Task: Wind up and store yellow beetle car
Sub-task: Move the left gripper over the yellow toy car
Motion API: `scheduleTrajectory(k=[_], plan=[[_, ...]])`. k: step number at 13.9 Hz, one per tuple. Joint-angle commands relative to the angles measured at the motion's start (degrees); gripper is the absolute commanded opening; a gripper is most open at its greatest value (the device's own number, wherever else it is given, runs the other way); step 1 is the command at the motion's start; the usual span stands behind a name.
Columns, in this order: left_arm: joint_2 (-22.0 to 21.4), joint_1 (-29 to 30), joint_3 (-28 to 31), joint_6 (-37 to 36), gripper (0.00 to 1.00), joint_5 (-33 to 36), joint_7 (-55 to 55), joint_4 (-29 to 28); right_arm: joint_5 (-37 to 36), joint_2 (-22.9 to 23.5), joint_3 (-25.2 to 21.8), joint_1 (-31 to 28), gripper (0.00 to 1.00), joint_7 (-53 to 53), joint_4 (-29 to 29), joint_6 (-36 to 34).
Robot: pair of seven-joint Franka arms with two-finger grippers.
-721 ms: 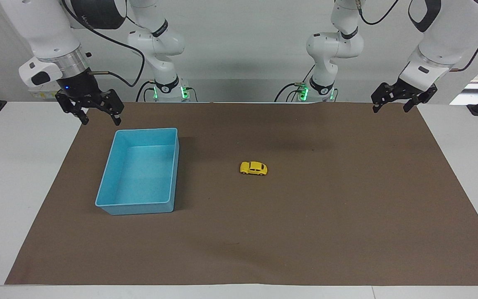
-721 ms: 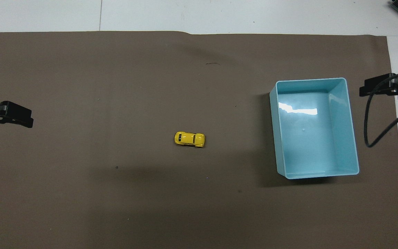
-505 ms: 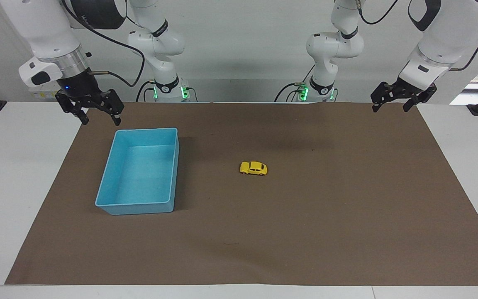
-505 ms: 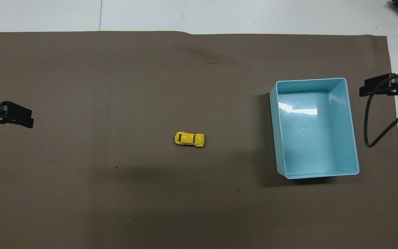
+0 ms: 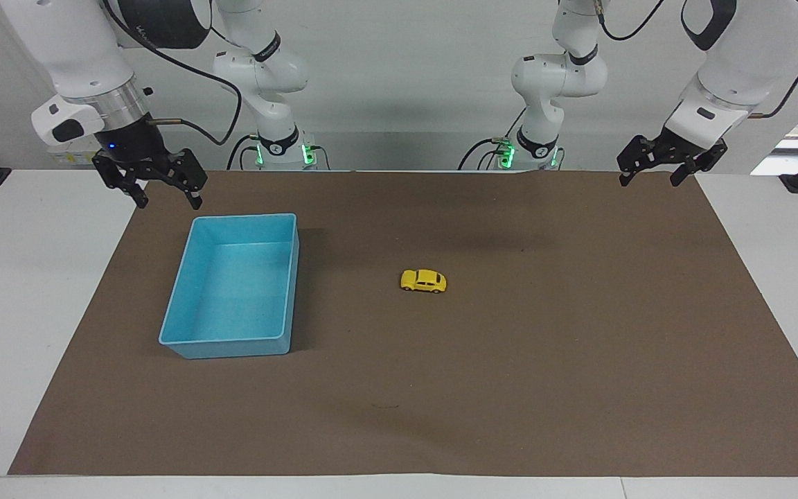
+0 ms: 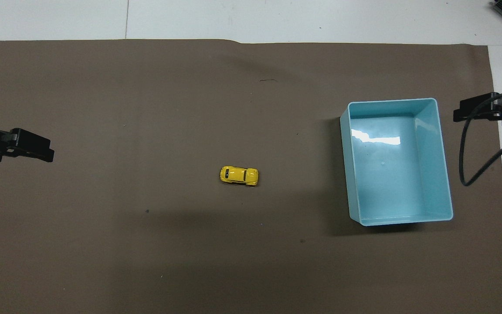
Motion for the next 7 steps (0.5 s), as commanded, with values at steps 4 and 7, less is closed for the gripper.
scheduleTrajectory(k=[4, 7], plan=[[-0.6, -5.1, -0.3, 6.3, 1.0, -0.5, 0.6, -2.3, -0.2, -0.4, 0.2, -0.3, 1.0, -0.7, 0.1, -0.7], [0.0, -6.4, -0.4, 5.9, 1.0, -0.9, 5.5, -2.1, -0.2, -0.4, 0.2, -0.3, 1.0, -0.7, 0.1, -0.7]])
